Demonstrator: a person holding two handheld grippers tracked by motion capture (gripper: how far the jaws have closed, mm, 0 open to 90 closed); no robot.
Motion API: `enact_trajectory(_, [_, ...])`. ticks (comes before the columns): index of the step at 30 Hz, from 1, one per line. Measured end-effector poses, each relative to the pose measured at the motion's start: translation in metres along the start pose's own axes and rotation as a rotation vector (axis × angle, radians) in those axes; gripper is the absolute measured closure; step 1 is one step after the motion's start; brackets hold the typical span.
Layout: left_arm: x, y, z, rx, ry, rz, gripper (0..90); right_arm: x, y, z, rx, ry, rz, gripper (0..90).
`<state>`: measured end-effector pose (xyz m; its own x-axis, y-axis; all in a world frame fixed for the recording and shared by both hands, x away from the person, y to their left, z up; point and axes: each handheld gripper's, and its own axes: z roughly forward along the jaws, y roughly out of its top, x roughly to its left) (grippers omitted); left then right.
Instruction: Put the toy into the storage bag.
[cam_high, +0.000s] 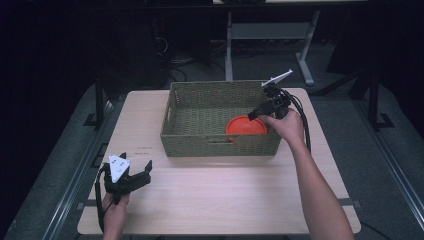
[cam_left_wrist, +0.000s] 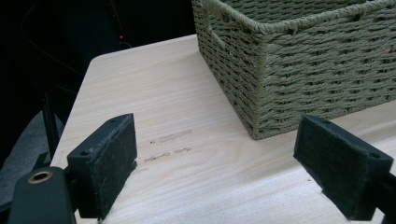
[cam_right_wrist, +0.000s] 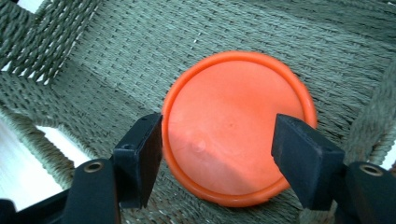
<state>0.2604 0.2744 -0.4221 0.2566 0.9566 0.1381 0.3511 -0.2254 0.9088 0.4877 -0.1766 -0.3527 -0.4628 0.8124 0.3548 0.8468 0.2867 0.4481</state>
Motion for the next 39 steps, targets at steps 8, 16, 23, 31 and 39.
enact_trajectory(8, [0.0, 0.0, 0.0, 0.0, 0.0, 0.002, 12.7, 0.003, -0.002, -0.007, -0.017, 0.02, -0.014, 30.9])
enact_trajectory(16, [-0.001, 0.0, 0.001, -0.001, 0.0, 0.002, 12.7, 0.008, -0.008, -0.017, -0.033, 0.045, -0.033, 29.8])
enact_trajectory(23, [-0.001, 0.0, 0.001, -0.002, -0.002, 0.007, 12.8, 0.015, -0.018, -0.031, -0.037, 0.049, -0.065, 29.6])
enact_trajectory(31, [-0.001, 0.0, 0.001, 0.002, -0.001, 0.009, 12.8, 0.021, -0.032, -0.042, -0.06, 0.06, -0.103, 28.6])
enact_trajectory(39, [-0.002, 0.0, 0.001, 0.0, -0.002, 0.008, 12.7, 0.025, -0.053, -0.054, -0.087, 0.076, -0.131, 27.3])
